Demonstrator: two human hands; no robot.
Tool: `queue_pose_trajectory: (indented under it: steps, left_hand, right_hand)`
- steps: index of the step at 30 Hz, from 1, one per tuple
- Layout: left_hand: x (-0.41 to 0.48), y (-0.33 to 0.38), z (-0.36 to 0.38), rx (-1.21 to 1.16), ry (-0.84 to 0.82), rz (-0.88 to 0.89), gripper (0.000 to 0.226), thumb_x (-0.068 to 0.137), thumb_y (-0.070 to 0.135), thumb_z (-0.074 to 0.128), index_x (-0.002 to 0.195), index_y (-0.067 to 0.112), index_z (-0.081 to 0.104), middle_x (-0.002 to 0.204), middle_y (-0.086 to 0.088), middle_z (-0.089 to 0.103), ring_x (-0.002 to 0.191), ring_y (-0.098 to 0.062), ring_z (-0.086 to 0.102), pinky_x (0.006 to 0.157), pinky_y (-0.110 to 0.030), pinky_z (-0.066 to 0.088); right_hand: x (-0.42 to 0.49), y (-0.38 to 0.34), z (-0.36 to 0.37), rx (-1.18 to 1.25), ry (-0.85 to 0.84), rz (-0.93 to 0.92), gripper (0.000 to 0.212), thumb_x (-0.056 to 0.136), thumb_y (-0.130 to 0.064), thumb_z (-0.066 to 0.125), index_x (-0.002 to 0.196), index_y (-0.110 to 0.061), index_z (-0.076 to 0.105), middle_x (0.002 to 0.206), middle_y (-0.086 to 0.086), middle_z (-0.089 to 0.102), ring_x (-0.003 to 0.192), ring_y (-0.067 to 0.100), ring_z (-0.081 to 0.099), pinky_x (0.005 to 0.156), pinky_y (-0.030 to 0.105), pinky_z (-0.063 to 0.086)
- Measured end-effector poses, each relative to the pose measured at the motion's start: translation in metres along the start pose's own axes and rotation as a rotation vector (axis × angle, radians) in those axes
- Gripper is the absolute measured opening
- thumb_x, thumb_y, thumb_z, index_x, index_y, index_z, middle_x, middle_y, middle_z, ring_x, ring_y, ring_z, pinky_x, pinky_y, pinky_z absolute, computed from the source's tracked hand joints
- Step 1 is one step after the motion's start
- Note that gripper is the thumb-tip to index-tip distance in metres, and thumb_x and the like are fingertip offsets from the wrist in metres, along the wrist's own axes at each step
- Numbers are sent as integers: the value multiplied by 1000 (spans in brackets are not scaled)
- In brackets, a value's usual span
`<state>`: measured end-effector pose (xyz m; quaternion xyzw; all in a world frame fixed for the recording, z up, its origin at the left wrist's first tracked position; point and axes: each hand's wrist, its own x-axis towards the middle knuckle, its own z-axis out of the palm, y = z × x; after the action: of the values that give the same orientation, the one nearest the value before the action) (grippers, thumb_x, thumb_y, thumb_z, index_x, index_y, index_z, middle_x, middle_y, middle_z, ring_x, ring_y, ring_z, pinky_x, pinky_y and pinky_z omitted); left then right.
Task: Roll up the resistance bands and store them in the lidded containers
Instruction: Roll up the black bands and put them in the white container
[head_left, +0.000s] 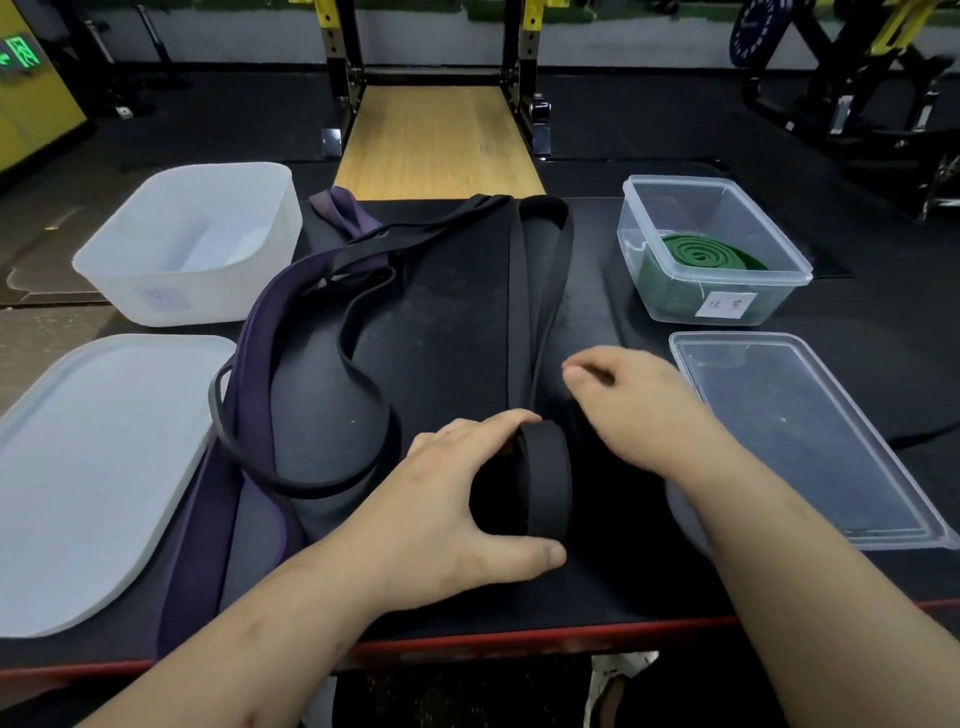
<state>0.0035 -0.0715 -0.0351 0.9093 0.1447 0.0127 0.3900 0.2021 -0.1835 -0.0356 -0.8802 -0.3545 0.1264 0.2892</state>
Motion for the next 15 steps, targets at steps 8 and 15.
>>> queue_pose_trajectory:
  steps: [8,15]
  left_hand:
    - [0,0,-1,-6,-12,-2,91,68,66,80,138,69,23,131,35,40,131,1,31,103,-21,35]
    - [0,-1,-4,-24,-23,-5,94,67,67,80,141,68,22,134,37,37,134,1,29,108,-25,36]
  right_hand:
    - [88,-22,31,-102,49,15,39,97,-41,62,135,-30,61,128,3,57,118,29,59,99,38,49]
    - [117,-24,27,80,42,-8,46,94,-29,72,139,-30,59,124,-5,53,105,17,55,83,27,41]
